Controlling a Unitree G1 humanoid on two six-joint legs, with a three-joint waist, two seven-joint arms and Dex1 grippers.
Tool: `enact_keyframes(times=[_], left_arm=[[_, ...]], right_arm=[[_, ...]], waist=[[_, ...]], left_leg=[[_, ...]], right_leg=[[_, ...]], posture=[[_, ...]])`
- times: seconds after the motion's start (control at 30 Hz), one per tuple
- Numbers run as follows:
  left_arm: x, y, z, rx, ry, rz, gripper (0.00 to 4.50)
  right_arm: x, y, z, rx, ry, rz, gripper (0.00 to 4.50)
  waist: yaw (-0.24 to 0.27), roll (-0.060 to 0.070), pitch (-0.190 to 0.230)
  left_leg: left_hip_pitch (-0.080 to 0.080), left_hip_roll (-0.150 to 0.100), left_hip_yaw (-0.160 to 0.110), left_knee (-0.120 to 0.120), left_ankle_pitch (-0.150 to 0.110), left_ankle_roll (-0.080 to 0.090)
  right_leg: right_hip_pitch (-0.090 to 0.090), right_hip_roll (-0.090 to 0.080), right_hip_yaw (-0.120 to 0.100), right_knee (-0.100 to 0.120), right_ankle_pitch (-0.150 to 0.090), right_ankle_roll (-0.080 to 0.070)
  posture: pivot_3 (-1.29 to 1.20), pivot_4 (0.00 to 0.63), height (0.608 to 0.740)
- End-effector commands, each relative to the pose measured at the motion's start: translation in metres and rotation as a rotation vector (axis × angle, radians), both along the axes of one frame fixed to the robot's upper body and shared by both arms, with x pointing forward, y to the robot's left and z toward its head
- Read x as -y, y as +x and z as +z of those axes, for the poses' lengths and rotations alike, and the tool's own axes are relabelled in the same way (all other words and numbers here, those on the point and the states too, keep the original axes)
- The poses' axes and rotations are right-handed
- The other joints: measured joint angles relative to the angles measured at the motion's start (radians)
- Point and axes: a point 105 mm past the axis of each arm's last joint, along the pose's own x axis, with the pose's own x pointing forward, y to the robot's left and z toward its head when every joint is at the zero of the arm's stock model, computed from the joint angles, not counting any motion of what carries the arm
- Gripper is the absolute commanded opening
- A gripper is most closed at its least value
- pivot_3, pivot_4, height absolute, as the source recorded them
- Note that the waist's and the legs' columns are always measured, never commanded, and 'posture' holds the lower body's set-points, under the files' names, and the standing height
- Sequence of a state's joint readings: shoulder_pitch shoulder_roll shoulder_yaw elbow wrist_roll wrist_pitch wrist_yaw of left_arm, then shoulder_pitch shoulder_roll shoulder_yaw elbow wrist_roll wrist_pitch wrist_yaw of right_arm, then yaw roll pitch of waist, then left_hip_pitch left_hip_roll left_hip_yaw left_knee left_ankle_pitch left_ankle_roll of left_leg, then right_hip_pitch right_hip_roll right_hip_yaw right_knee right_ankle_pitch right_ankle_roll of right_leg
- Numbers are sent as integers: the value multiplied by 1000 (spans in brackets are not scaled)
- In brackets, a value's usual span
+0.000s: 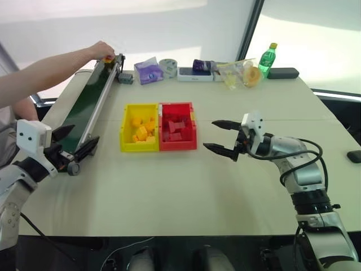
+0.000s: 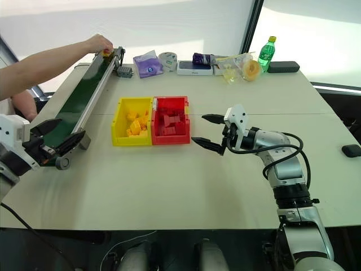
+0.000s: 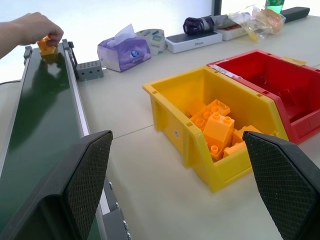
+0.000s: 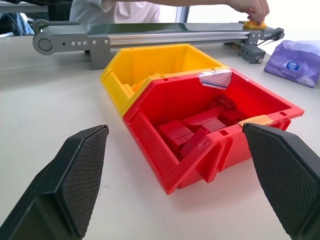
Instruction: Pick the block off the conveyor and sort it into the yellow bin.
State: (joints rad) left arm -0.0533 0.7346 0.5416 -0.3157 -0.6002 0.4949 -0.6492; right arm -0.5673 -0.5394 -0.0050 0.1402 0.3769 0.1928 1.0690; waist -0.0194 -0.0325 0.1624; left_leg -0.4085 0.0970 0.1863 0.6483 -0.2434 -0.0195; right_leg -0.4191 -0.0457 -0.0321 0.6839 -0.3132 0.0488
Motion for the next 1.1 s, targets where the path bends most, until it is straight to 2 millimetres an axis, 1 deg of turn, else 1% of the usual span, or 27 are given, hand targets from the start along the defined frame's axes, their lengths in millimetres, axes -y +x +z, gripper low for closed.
enact_keyframes(times=[0.03, 0.27, 0.4, 0.57, 0.73, 1.0, 1.1], left_arm=[[3, -2, 16, 63, -16, -16, 4378], [2, -2, 17, 73, -17, -2, 4378], [4, -3, 12, 52, 14, -6, 4378], [3, -5, 11, 63, 5, 2, 4378], [6, -9, 11, 81, 14, -18, 4378], [5, -9, 12, 97, 22, -10, 4378], [-2, -11, 11, 103, 0, 29, 4378]], right_arm=[[-3, -3, 16, 56, 12, 15, 4500], [-3, -3, 17, 53, 11, 17, 4500], [-3, -3, 17, 52, 11, 18, 4500], [-3, -3, 17, 52, 9, 18, 4500], [-4, -3, 18, 51, 7, 22, 4500], [-7, -3, 20, 53, 12, 29, 4500], [-8, -3, 21, 56, 13, 31, 4500]], waist=[[0, 0, 0], [0, 0, 0], [0, 0, 0], [1, 0, 0], [0, 0, 0], [0, 0, 0], [0, 0, 0]], left_leg=[[0, 0, 0, 0, 0, 0], [0, 0, 0, 0, 0, 0], [0, 0, 0, 0, 0, 0], [0, 0, 0, 0, 0, 0], [0, 0, 0, 0, 0, 0], [0, 0, 0, 0, 0, 0], [0, 0, 0, 0, 0, 0]], right_leg=[[0, 0, 0, 0, 0, 0], [0, 0, 0, 0, 0, 0], [0, 0, 0, 0, 0, 0], [0, 0, 0, 0, 0, 0], [0, 0, 0, 0, 0, 0], [0, 0, 0, 0, 0, 0], [0, 0, 0, 0, 0, 0]], posture=[[0, 150, 740], [0, 150, 740], [0, 150, 740], [0, 150, 740], [0, 150, 740], [0, 150, 740], [0, 150, 740]])
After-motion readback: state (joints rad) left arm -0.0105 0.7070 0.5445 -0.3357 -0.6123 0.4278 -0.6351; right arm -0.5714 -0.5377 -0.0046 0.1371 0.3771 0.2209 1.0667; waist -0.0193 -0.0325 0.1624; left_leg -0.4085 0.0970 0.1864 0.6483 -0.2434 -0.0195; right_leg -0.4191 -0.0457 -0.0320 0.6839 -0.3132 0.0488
